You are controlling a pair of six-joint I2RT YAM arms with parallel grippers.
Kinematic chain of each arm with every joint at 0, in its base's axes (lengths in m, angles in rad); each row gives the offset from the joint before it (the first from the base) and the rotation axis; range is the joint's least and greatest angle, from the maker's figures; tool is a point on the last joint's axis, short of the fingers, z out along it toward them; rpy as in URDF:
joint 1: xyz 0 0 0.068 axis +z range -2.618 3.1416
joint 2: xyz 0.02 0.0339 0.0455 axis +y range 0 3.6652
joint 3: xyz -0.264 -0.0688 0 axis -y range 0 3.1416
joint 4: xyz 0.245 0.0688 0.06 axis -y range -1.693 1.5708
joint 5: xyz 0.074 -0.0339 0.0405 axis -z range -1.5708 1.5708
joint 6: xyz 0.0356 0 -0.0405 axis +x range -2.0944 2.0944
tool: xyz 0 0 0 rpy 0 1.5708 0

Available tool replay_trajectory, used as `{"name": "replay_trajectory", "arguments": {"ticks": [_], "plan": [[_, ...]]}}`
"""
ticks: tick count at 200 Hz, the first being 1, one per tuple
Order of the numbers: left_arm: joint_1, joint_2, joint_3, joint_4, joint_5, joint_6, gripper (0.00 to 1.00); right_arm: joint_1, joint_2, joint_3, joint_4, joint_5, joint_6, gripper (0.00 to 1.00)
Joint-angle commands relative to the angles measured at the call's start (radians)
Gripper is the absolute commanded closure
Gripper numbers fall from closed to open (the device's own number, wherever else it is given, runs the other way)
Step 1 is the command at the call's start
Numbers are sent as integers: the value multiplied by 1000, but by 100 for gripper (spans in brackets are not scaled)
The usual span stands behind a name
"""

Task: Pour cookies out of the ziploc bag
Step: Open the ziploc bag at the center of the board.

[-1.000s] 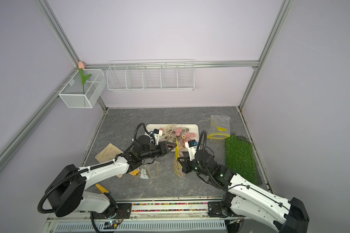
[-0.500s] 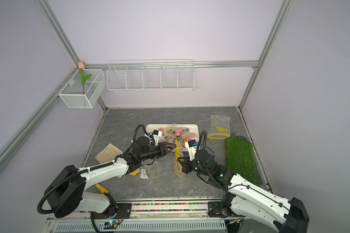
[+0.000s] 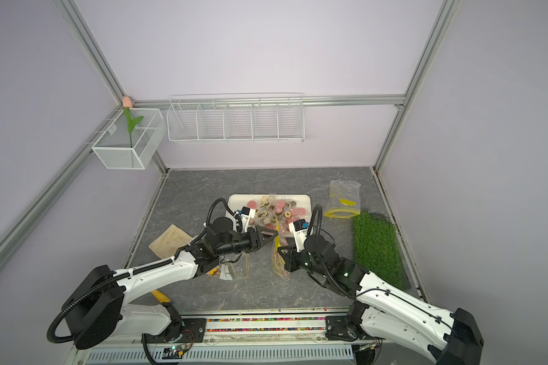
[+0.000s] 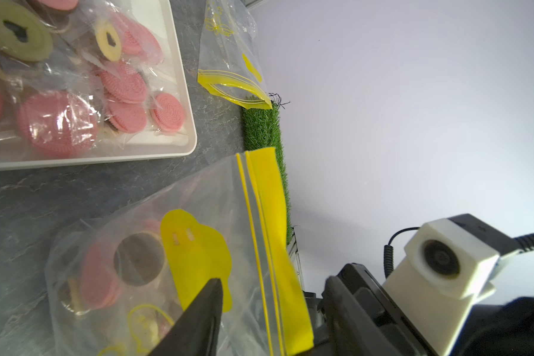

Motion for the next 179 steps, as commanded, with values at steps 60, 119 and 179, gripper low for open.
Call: {"name": "replay_trajectory", "arguments": {"ticks": [60, 119, 179], "plan": [[-14, -11, -46, 21, -18, -33, 45, 9, -3, 2, 21, 16, -12, 93], [-13, -29, -39, 41, -29, -38, 45, 11, 4, 2, 25, 13, -13, 93], [-15, -20, -39, 64, -30, -43, 44, 12, 9, 2, 31, 11, -11, 94]]}}
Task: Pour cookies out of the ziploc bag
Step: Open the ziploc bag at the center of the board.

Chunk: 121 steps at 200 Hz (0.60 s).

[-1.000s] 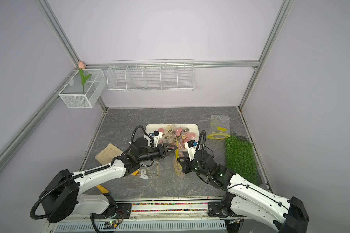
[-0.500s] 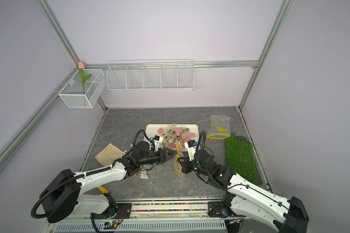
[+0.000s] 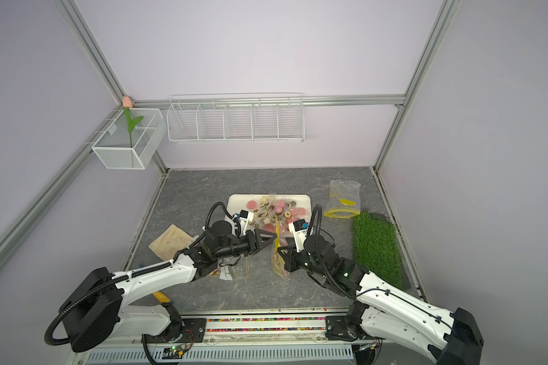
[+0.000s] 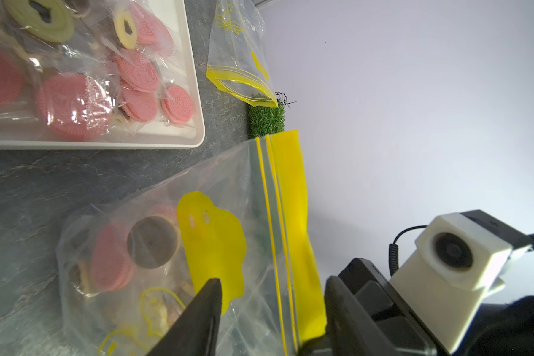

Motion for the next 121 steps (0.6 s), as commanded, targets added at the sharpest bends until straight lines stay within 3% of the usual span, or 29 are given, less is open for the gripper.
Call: {"name": "replay_trajectory", "arguments": {"ticks": [1, 121], "plan": [[-3, 3, 2, 37, -6, -16, 44, 8, 7, 2, 31, 8, -11, 93], [-2, 33, -9, 42, -6, -18, 45, 9, 0, 3, 29, 15, -12, 93]]}}
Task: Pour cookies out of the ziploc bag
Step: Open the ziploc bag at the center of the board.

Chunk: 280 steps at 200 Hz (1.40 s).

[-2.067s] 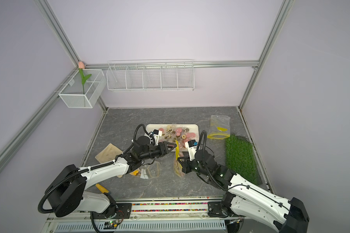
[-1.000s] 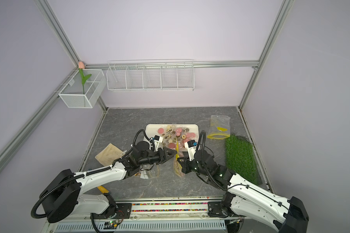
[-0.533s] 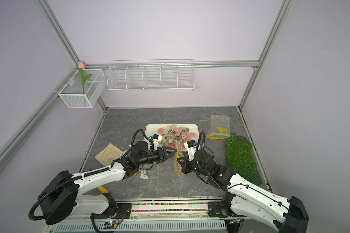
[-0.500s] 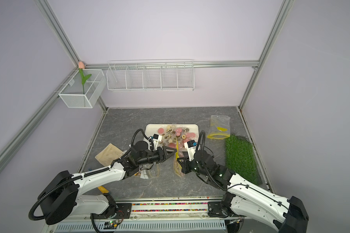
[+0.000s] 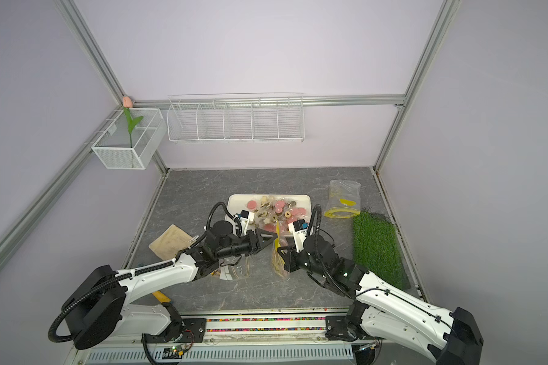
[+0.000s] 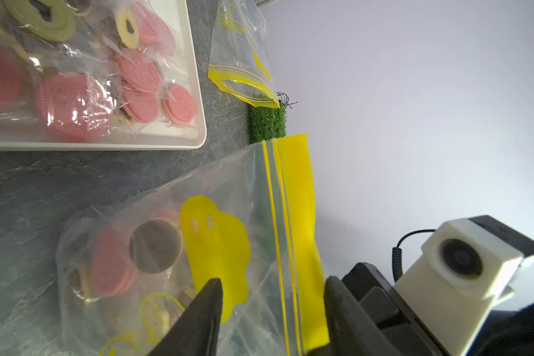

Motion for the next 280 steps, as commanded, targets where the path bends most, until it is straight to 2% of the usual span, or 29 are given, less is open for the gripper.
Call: {"name": "replay_trajectory", "arguments": {"ticks": [1, 225, 280], "plan": [[-2, 12, -9, 23, -6, -14, 45, 7, -2, 3, 29, 12, -12, 94], [-4, 41, -20, 29, -2, -16, 48, 15, 9, 18, 23, 14, -18, 93], [-4, -50, -23, 8, -26, 0, 38, 42, 28, 33, 4, 19, -20, 93]]}}
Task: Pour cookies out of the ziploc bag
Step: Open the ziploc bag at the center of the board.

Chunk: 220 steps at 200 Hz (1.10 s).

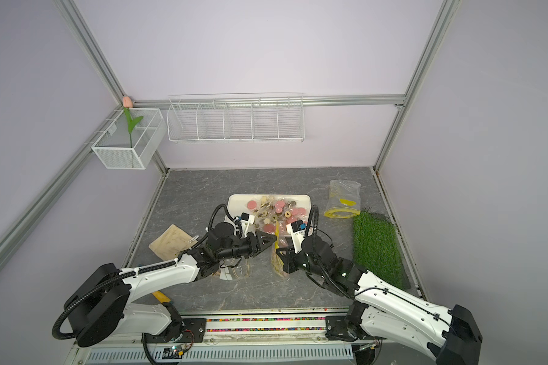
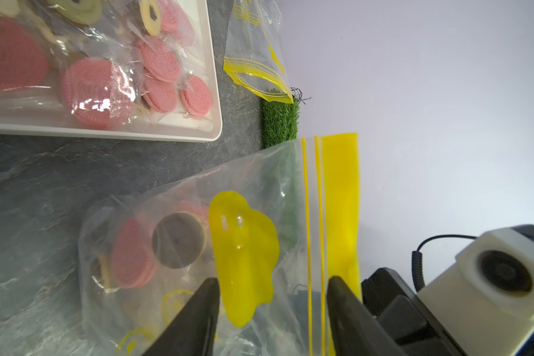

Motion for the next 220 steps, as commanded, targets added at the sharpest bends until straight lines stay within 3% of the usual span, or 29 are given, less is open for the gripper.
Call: {"name": "replay_trajectory", "arguments": {"ticks": [1, 83, 160, 184, 220], "plan": [[-4, -50, 1, 14, -18, 2, 38, 19, 11, 29, 6, 12, -16, 93], [-6, 59, 32, 92, 5, -8, 44, 42, -1, 41, -5, 50, -22, 94], [-5, 104, 36, 158, 11, -30, 69, 43, -8, 39, -23, 57, -19, 93], [-6, 102, 36, 154, 15, -26, 79, 43, -19, 41, -45, 74, -10, 84], [-5, 100, 39, 139, 25, -16, 87, 42, -63, 40, -91, 134, 6, 61]]}}
